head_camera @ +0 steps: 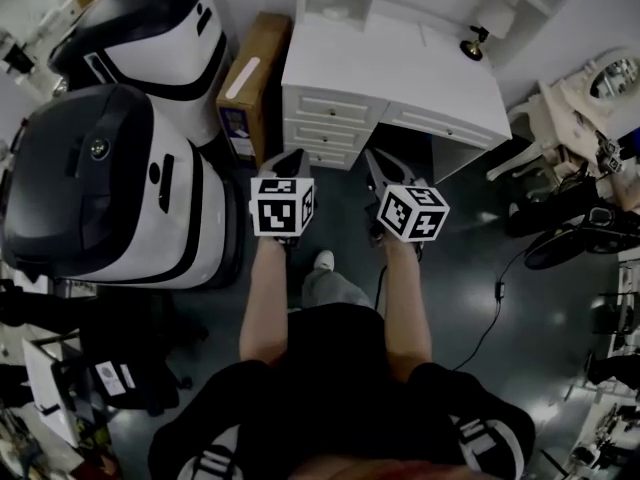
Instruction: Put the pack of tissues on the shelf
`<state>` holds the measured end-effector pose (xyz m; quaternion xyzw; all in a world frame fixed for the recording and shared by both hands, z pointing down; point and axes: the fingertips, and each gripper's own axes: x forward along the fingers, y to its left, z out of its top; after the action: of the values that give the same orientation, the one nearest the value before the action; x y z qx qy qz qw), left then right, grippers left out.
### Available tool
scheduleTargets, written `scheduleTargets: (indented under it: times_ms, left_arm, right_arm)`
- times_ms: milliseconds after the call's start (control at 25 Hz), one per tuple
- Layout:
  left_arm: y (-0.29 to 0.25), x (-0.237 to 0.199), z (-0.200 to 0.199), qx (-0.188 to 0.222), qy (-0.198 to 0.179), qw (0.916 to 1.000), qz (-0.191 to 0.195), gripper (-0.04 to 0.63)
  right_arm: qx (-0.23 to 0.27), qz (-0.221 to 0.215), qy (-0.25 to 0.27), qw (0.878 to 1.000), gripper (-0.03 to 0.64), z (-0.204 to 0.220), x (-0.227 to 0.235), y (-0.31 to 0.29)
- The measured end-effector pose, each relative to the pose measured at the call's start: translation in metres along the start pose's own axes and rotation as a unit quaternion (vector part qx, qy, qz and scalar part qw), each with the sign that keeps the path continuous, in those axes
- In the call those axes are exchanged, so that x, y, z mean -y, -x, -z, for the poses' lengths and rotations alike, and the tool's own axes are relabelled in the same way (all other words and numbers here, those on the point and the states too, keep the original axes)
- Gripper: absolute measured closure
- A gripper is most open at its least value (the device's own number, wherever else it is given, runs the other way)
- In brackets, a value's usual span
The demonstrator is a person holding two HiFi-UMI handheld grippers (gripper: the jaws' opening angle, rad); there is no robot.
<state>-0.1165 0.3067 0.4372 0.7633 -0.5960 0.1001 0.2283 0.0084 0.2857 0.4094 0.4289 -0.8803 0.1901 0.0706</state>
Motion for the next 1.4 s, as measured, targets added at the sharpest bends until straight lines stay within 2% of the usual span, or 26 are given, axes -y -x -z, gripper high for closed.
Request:
scheduleTargets:
  times_ms: [240, 440, 520, 680, 800, 1120, 1400]
  left_arm:
    - [-0.022, -0.012, -0.023, 0.001, -0.001, 0.9998, -0.020, 0.584]
    - [-0.057, -0.018, -0.044, 0.005, 0.006, 0.9995, -0.030, 0.584]
    - [-0.073, -0.013, -0.048, 0.000, 0.005, 0.9997, -0.025, 0.584]
    - [-0.107, 0.006, -0.074, 0.014, -0.007, 0.9998, -0.010, 0.584]
    - [-0.128, 0.016, -0.079, 0.014, -0.011, 0.9998, -0.001, 0.584]
    - [-0.154, 0.020, -0.107, 0.036, -0.019, 0.9992, 0.002, 0.584]
    - [-0.166, -0.005, -0.117, 0.037, 0.003, 0.9990, -0.023, 0.584]
  right_arm:
    - [-0.012, -0.021, 0.002, 1.000, 0.597, -0.013, 0.013, -0.034]
    - [-0.009, -0.025, 0.001, 1.000, 0.597, -0.030, 0.043, -0.058]
    - [-0.014, -0.015, 0.003, 1.000, 0.595, -0.032, 0.061, -0.062]
    - [0.024, 0.016, -0.015, 0.999, 0.597, -0.060, 0.111, -0.066]
    - [0.023, 0.020, -0.006, 1.000, 0.597, -0.068, 0.131, -0.074]
    - [0.046, 0.008, 0.020, 0.999, 0.597, -0.101, 0.146, -0.097]
    - [0.023, -0.018, 0.022, 0.999, 0.597, -0.102, 0.144, -0.136]
